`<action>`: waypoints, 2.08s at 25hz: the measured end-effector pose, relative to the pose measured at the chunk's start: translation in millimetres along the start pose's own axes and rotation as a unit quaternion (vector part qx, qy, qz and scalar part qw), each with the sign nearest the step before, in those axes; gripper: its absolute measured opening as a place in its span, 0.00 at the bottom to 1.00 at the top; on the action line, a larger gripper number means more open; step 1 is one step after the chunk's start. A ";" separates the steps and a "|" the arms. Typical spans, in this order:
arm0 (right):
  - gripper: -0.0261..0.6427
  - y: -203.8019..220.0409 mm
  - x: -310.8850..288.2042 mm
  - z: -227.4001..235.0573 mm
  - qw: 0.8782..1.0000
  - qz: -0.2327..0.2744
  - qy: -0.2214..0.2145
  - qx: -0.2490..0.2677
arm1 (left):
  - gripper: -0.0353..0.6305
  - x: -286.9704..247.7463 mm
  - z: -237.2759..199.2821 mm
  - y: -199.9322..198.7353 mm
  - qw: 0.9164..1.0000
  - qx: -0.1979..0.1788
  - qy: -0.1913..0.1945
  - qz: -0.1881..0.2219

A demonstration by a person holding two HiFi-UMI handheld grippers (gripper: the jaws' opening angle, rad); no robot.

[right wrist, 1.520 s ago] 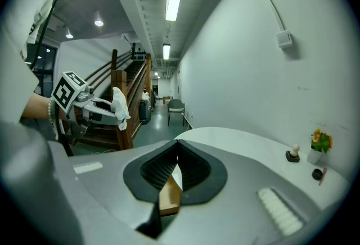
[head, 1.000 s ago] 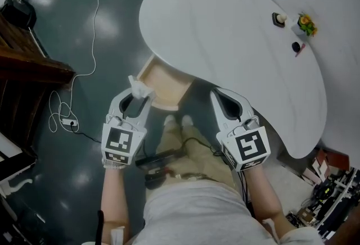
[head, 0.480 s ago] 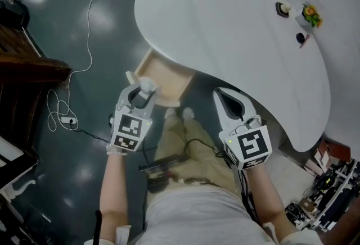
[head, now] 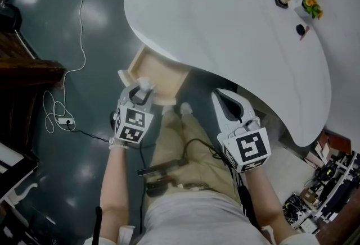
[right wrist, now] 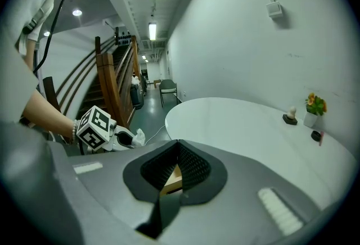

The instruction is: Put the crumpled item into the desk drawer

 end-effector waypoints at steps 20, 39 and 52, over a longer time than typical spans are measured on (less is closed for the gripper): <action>0.05 18.6 -4.3 -7.0 1.000 -0.014 -0.002 -0.007 | 0.31 -39.0 4.9 41.1 0.994 -0.013 0.016 -0.111; 0.05 18.9 -5.0 -12.0 1.000 -0.012 -0.010 -0.004 | 0.37 -35.4 0.4 40.1 0.995 0.003 0.007 -0.096; 0.05 4.7 -3.6 -17.9 1.000 0.002 -0.021 0.010 | 0.05 -5.1 -10.5 -1.7 0.998 0.059 -0.015 0.009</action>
Point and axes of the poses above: the fingertips, and each gripper's own axes: x backward along the fingers, z to its right, y out of its underside, the point moved 1 cm from there along x, backward along the fingers, and after that the axes turned 6 degrees about z, right-handed, at the moved point
